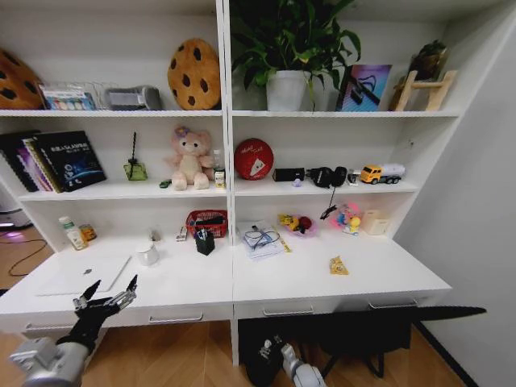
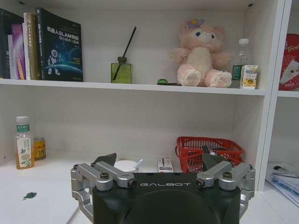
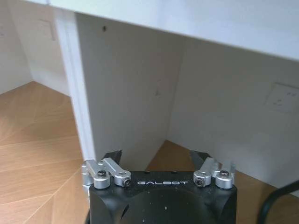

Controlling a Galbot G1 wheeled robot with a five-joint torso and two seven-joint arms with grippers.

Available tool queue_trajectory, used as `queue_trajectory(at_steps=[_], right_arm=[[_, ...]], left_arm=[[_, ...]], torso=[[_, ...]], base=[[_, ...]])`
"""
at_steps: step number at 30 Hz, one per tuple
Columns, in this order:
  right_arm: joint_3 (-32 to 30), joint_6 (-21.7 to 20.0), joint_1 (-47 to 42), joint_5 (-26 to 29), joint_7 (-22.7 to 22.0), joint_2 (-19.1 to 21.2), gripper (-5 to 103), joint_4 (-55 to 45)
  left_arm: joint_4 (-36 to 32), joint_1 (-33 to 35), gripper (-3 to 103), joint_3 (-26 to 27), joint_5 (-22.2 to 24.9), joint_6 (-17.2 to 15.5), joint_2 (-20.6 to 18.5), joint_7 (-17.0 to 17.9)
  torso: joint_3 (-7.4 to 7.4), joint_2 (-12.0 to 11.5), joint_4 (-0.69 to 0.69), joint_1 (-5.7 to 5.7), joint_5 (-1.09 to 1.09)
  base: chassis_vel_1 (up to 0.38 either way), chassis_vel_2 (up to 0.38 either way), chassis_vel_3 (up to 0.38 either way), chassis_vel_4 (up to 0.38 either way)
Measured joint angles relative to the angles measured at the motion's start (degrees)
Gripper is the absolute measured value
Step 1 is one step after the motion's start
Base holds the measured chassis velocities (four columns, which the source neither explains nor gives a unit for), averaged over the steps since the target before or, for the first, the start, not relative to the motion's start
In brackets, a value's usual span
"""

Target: Organize the objects on the table.

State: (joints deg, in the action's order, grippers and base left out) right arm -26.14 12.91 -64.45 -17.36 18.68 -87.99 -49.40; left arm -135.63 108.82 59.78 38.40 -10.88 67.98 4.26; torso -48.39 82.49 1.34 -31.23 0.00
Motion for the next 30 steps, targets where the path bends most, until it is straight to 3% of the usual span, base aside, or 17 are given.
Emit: queue_trajectory(at_steps=[2,4,5,12,13,15,17,19,21,23,24,28,30], right_arm=[[0.2,-1.4,-1.8,0.9,-1.0,1.1,94,-3.0],[0.3,-2.0,-2.5,1.6,-1.2,1.5,94,-4.0],[0.7,-4.1,-5.0,4.2,-1.8,2.4,99,-6.8],[0.8,-11.5,-16.2,14.3,-5.7,5.4,100,-19.7],[-0.1,-16.2,-21.8,18.7,-6.6,7.0,100,-28.0],[-1.5,-18.8,-28.3,20.9,-7.2,8.8,100,-35.2],[-2.8,-19.5,-33.0,21.5,-7.4,9.9,100,-40.3],[-5.8,-21.6,-42.0,23.7,-8.5,12.2,100,-51.8],[-6.8,-22.0,-45.5,24.6,-9.2,12.8,100,-55.6],[-8.3,-23.2,-53.3,25.5,-13.1,13.3,100,-65.1],[-8.3,-23.2,-53.3,25.5,-13.1,13.3,100,-65.1],[-10.2,-26.0,-62.2,25.7,-18.3,13.1,100,-81.4],[-10.5,-26.6,-62.8,25.7,-19.0,13.0,100,-83.6]], left_arm=[[0.0,0.0,100,0.0,0.0,0.0,0.0,0.0],[0.0,0.0,100,0.0,0.0,0.0,0.0,0.0],[0.0,0.0,100,0.0,0.0,0.0,0.0,0.0],[0.0,0.0,100,0.0,0.0,0.0,0.0,0.0],[0.0,0.0,100,0.0,0.0,0.0,0.0,0.0],[0.0,0.0,100,0.0,0.0,0.0,0.0,0.0],[0.0,0.0,100,0.0,0.0,0.0,0.0,0.0],[0.0,0.0,100,0.0,0.0,0.0,0.0,0.0],[0.0,0.0,100,0.0,0.0,0.0,0.0,0.0],[0.0,0.0,100,0.0,0.0,0.0,0.0,0.0],[0.0,0.0,100,0.0,0.0,0.0,0.0,0.0],[0.0,0.0,100,0.0,0.0,0.0,0.0,0.0],[0.0,0.0,100,0.0,0.0,0.0,0.0,0.0]], torso=[[0.00,0.0,0.00,0.00,0.00],[0.00,0.0,0.00,0.00,0.00],[0.00,0.0,0.00,0.00,0.00],[0.00,0.0,0.01,0.01,0.03],[0.01,0.0,-0.01,0.01,0.01],[0.01,0.0,0.00,0.01,0.01],[0.00,0.0,0.05,0.02,0.00],[0.01,0.0,-0.01,0.02,-0.01],[0.01,0.0,-0.01,0.02,-0.01],[0.01,0.0,0.02,0.02,-0.01],[0.01,0.0,0.02,0.02,-0.01],[0.01,0.0,0.00,0.02,-0.01],[0.00,0.0,0.01,0.02,-0.01]], base=[[0.000,0.000,0.000,0.000],[0.000,0.000,0.000,0.000],[0.000,0.000,0.000,0.000],[0.000,0.000,0.000,0.000],[0.000,0.000,0.000,0.000],[0.000,0.000,0.000,0.000],[0.000,0.000,0.000,0.000],[0.000,0.000,0.000,0.000],[0.000,0.000,0.000,0.000],[0.000,0.000,0.000,0.000],[0.000,0.000,0.000,0.000],[0.000,0.000,0.000,0.000],[0.000,0.000,0.000,0.000]])
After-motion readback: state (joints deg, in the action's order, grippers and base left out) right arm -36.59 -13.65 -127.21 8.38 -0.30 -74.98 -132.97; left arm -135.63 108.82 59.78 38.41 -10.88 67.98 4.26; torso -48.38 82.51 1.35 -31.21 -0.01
